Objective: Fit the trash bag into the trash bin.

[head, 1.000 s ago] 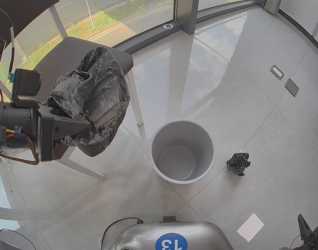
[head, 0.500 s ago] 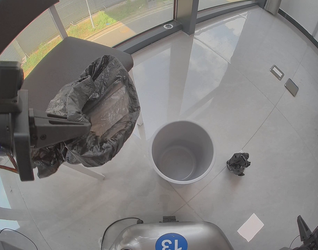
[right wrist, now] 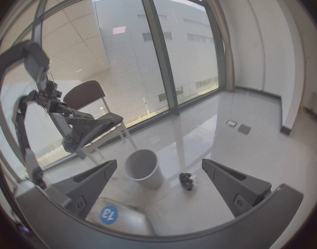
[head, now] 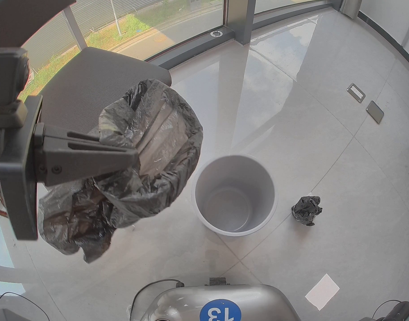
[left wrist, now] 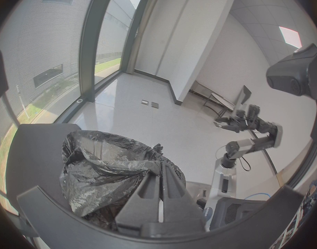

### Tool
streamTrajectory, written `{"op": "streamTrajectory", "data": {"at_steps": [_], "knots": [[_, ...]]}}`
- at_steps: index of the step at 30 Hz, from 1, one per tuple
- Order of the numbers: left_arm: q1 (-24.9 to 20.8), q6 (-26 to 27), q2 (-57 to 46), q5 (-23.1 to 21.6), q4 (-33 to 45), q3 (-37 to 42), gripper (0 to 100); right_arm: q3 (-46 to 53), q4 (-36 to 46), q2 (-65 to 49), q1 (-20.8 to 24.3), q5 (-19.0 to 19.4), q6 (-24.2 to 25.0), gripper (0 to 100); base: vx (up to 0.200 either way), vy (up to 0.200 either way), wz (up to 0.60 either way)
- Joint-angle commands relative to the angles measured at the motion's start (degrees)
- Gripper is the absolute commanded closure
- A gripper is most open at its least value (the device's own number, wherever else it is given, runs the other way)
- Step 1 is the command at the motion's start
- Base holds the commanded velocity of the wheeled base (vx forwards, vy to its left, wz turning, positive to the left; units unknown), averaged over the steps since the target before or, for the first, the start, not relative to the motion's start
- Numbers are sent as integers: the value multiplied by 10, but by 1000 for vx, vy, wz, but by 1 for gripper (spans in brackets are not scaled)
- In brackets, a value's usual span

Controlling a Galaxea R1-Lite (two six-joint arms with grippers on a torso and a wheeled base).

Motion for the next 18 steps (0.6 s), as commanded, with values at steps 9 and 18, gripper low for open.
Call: {"op": "streamTrajectory", "data": {"at_steps": [9,18], "knots": [[-72,25,51,2,101,-119,100,-132,53,249,54,20,112,0,0,0,0],[-56,6,52,-12,88,-115,100,-136,15,348,48,84,114,0,0,0,0]]}}
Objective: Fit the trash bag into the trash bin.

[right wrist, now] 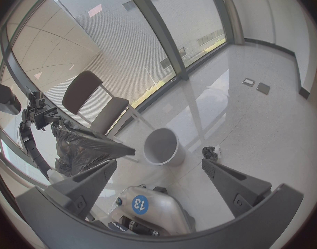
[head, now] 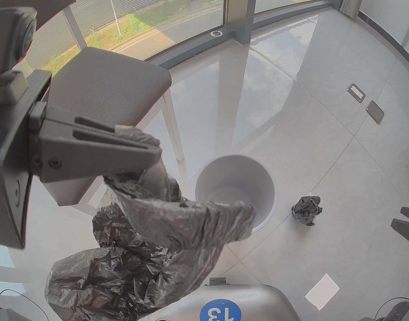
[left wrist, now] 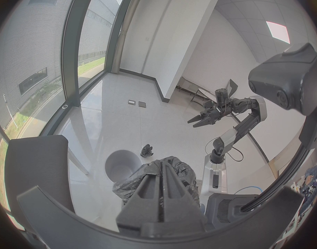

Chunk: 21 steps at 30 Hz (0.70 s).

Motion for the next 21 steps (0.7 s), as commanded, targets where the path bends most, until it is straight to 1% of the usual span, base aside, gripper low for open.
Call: {"op": "streamTrajectory", "data": {"at_steps": [1,3,5,6,7,9,11,12,14,15,17,18,19,21], "knots": [[4,-20,6,-18,-13,2,100,2,-34,90,-6,38,4,0,0,0,0],[3,-27,6,-39,-30,7,100,10,-61,107,-7,57,7,0,0,0,0],[3,-29,5,-54,-48,13,100,11,-84,122,-7,92,12,0,0,0,0],[3,-29,5,-54,-48,13,100,11,-84,122,-7,92,12,0,0,0,0],[2,-29,5,-62,-65,22,100,-1,-92,158,-10,116,15,0,0,0,0],[1,-29,5,-68,-73,27,100,-14,-92,185,-12,117,16,0,0,0,0],[1,-29,3,-84,-84,32,100,-36,-94,232,-12,118,16,0,0,0,0],[1,-29,3,-84,-84,32,100,-36,-94,232,-12,118,16,0,0,0,0],[7,-28,4,-109,-90,32,100,-52,-99,260,-12,121,13,0,0,0,0],[8,-28,4,-112,-90,32,100,-53,-101,260,-12,121,13,0,0,0,0],[23,-26,8,-156,-91,33,100,-56,-115,268,-12,124,15,0,0,0,0],[29,-24,8,-166,-91,33,100,-55,-117,269,-12,124,15,0,0,0,0],[45,-22,11,-202,-92,33,100,-53,-118,270,-12,128,13,0,0,0,0],[67,-22,17,-249,-94,31,100,-53,-117,270,-12,133,12,0,0,0,0]]}}
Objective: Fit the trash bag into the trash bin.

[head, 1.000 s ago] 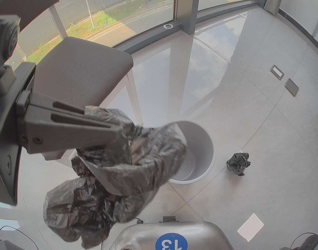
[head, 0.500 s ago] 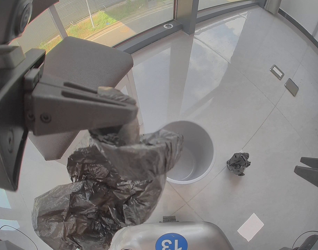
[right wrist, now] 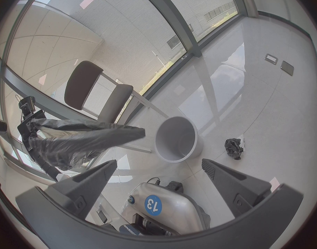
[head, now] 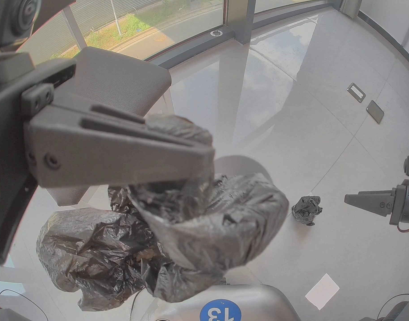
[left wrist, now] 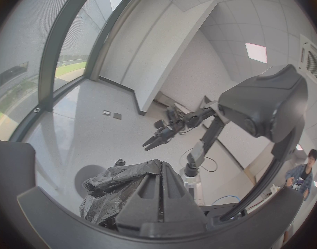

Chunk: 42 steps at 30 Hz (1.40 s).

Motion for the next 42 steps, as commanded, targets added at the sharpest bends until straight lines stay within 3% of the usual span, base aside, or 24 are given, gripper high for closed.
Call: {"op": "streamTrajectory", "data": {"at_steps": [1,4,8,9,12,14,31,42], "knots": [[52,3,13,-81,-8,1,100,-6,-7,32,0,13,-1,0,0,0,0],[60,3,16,-116,-15,1,100,-10,-8,40,-1,29,4,0,0,0,0],[59,3,21,-154,-25,-2,100,-22,-14,63,-17,90,28,0,0,0,0],[59,1,23,-180,-28,-5,100,-40,-17,80,-19,112,72,0,0,0,0],[59,-2,26,-218,-33,-10,100,-92,-30,112,-19,120,181,0,0,0,0],[57,-3,27,-229,-33,-10,100,-121,-30,135,-17,121,212,0,0,0,0],[54,-12,32,-244,-70,-5,100,-205,-20,278,54,122,213,0,0,0,0],[55,-20,40,-244,-99,-2,100,-260,52,341,128,122,212,0,0,0,0]]}}
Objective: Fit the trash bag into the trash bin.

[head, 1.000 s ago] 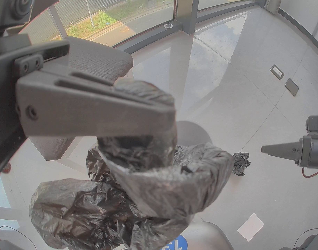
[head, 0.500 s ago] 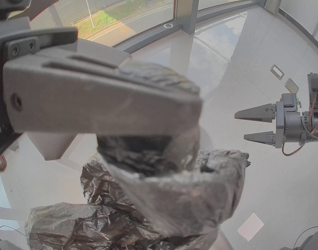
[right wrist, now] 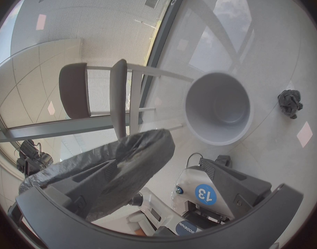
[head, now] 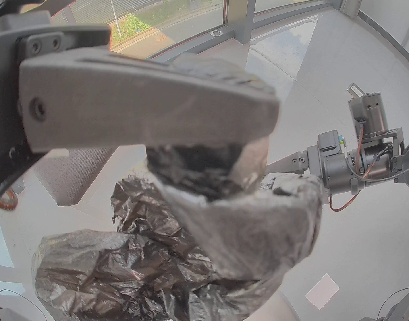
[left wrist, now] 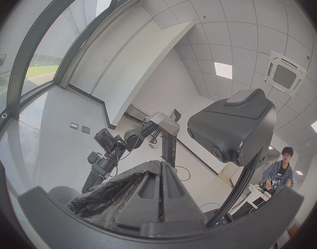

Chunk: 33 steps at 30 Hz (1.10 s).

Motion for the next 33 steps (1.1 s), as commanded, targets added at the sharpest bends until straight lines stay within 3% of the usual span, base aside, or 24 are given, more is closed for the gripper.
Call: {"op": "streamTrajectory", "data": {"at_steps": [1,15,24,33], "knots": [[2,-5,6,0,-11,2,100,-13,5,38,27,-1,-1,0,0,0,0],[13,-14,13,2,-52,11,100,-38,-1,110,55,1,-21,0,0,0,0],[47,-16,17,1,-95,47,100,-9,5,45,56,93,-20,0,0,0,0],[91,-23,10,2,-119,54,100,6,23,42,45,95,-23,0,0,0,0]]}}
